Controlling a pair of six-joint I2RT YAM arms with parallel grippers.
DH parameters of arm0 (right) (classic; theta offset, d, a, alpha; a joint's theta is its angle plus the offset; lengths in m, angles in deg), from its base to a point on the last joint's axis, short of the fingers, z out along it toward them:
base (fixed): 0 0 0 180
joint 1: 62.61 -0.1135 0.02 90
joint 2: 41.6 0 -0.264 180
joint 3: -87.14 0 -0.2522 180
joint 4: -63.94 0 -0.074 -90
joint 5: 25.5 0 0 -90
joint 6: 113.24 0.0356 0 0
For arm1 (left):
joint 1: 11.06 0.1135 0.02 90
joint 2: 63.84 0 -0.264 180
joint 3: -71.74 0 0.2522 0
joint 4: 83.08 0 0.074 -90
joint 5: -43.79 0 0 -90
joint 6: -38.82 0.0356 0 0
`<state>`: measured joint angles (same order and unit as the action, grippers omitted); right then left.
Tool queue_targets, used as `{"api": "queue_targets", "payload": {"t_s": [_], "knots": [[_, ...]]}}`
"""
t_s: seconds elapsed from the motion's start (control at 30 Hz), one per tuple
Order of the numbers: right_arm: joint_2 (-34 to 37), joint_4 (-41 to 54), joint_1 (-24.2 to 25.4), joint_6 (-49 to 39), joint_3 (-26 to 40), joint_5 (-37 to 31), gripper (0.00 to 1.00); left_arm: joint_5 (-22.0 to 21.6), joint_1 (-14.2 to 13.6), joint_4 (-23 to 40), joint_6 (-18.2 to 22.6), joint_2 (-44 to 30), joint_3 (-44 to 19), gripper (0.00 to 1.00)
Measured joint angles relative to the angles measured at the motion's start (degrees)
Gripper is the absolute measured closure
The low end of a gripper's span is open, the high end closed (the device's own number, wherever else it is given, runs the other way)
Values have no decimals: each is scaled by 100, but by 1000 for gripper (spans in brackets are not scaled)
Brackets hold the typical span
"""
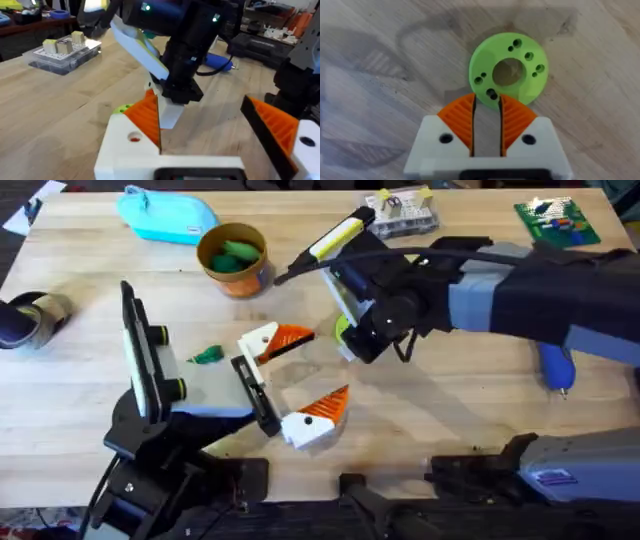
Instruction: Pick up the gripper from the table and insert it into the empty holder that is missing its gripper. Then pick up a screw, insert it into the mounting hole, and use the screwdriver to tighten it. Finally, clean up the table by picking up the vegetable and placing it into the bucket.
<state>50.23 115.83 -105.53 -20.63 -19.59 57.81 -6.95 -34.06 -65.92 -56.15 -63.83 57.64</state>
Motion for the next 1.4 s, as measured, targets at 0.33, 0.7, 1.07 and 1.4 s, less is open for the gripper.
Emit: {"api": "queue_targets", "payload": {"t_s": [0.33,0.7,1.07,1.4], "knots": [[44,-192,0,0,0,-17,791,0,0,0,0,0,0,9],[166,-190,1,-8,5,-76,946,0,0,0,0,0,0,9],[167,-152,4,-1,27,-134,994,0,0,0,0,0,0,9],[-19,1253,2,-2,1051,-355,995,0,0,0,0,0,0,9]]}}
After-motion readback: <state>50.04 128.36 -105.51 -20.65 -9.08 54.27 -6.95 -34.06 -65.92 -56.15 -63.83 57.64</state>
